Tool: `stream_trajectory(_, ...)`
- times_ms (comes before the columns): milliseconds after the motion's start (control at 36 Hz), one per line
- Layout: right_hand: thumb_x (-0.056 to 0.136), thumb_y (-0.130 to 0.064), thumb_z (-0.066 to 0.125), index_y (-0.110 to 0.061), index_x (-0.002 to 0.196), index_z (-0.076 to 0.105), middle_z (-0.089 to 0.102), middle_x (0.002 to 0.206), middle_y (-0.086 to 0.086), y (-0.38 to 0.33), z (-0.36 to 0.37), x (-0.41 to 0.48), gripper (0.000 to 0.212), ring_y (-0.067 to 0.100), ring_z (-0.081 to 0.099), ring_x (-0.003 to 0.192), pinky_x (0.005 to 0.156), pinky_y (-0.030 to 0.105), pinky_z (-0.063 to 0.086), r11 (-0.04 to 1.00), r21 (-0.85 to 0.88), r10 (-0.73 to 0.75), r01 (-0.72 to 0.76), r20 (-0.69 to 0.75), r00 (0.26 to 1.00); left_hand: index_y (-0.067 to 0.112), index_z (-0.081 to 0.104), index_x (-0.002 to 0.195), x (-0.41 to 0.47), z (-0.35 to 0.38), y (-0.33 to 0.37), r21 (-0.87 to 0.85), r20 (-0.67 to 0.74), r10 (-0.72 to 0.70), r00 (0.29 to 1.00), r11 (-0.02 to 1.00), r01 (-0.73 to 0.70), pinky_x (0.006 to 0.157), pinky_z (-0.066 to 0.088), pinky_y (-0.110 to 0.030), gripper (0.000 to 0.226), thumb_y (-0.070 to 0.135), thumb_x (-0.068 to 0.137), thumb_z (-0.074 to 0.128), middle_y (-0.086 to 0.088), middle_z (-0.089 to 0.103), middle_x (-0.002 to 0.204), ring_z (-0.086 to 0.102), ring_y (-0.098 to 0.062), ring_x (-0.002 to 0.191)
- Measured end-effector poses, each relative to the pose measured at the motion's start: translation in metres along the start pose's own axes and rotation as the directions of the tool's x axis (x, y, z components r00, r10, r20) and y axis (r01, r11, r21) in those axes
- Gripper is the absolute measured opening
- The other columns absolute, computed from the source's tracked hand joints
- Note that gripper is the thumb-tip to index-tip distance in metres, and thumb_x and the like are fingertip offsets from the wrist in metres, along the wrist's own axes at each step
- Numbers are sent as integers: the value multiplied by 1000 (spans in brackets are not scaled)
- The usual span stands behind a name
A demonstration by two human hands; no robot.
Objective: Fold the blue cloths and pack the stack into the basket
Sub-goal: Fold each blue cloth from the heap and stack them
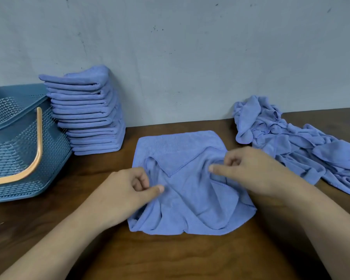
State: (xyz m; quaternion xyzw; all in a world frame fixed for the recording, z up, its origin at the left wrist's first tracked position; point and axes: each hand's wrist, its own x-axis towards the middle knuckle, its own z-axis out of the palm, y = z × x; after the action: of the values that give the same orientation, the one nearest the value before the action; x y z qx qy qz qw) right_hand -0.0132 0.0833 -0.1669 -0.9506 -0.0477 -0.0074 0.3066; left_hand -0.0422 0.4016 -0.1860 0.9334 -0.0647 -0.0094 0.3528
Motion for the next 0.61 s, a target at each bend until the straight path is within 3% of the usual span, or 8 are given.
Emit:
stream_trajectory(83,79,-69,76,-14,74,63,55,55,-10,-6,5,-7,57,4,49,54,64,30,43,984,-172,-4,41,209,978,24,64,79,-2,6,3,121,69,13,998,992,-21,59,48,-29,39,58,81,83,3,69,66,57,-6,55)
stream_trajectory(194,92,-37,74,-5,79,61,46,53,-7,1,7,-1,37,8,41,49,59,31,40,993,-84,-54,78,266,962,24,65,79,-3,4,2,132,93,22,995,991,-35,55,47,-24,17,31,87,78,2,69,69,55,-3,52)
stream_trajectory(250,96,-33,73,-5,83,58,44,60,-5,5,4,2,35,10,41,51,54,29,43,993,116,-26,1,213,977,21,68,80,-1,0,1,58,76,-19,997,998,15,53,46,-23,11,22,89,74,-1,69,67,57,-6,53)
stream_trajectory(333,99,-38,70,-11,89,65,54,72,1,10,-5,7,29,13,50,57,46,24,43,941,326,40,-86,146,989,7,71,89,8,-10,-6,-281,28,-161,987,946,163,55,52,-31,11,11,96,64,-10,66,71,61,-22,62)
stream_trajectory(417,96,-56,66,-26,82,67,58,73,-1,18,-19,11,33,16,54,63,51,31,43,981,176,61,-85,136,989,0,69,93,15,-24,-8,-584,95,-273,957,763,276,59,56,-36,20,4,101,50,-17,69,86,66,-29,77)
stream_trajectory(500,94,-57,68,-23,76,63,56,69,-2,22,-30,6,39,12,51,62,61,29,42,997,28,66,-77,266,962,0,71,93,17,-32,-9,-709,296,-244,924,592,383,59,60,-38,28,-2,95,42,-20,75,96,73,-33,85)
stream_trajectory(583,98,-50,67,-19,80,61,58,64,3,21,-37,-5,36,15,51,51,55,29,42,994,-80,110,-81,504,857,0,64,83,15,-35,-15,-634,444,-183,877,627,452,49,44,-31,18,0,72,50,-15,53,80,52,-27,60)
stream_trajectory(611,100,-45,66,-17,82,59,60,63,3,20,-38,-6,35,15,51,48,53,28,41,992,-95,121,-81,565,816,-1,63,88,15,-36,-18,-595,486,-171,857,653,468,48,38,-29,26,2,64,52,-13,46,81,43,-25,60)
